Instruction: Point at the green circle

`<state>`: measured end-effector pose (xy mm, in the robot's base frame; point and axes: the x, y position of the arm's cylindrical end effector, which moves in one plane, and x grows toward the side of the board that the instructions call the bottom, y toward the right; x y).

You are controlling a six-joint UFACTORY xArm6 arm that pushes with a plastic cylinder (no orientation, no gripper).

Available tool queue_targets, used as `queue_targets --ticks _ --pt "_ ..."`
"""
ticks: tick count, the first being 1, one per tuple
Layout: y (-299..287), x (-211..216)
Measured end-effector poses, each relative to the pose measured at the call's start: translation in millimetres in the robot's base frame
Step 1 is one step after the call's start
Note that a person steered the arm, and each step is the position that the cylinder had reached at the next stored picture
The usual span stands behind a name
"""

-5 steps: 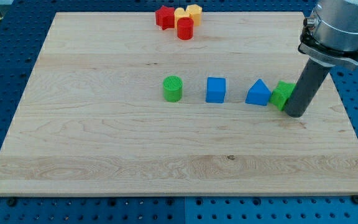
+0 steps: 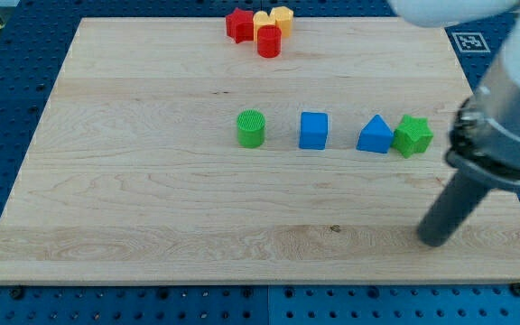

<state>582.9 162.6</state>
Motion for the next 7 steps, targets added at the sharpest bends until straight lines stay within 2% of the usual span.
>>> queue_targets --ticks 1,2,3,4,5,6,7 --pt "-80 -3" --pt "-168 -43" --pt "-245 -107" --pt "-295 -177" --pt "-233 -221" --pt "-181 -219" --pt "-181 -219"
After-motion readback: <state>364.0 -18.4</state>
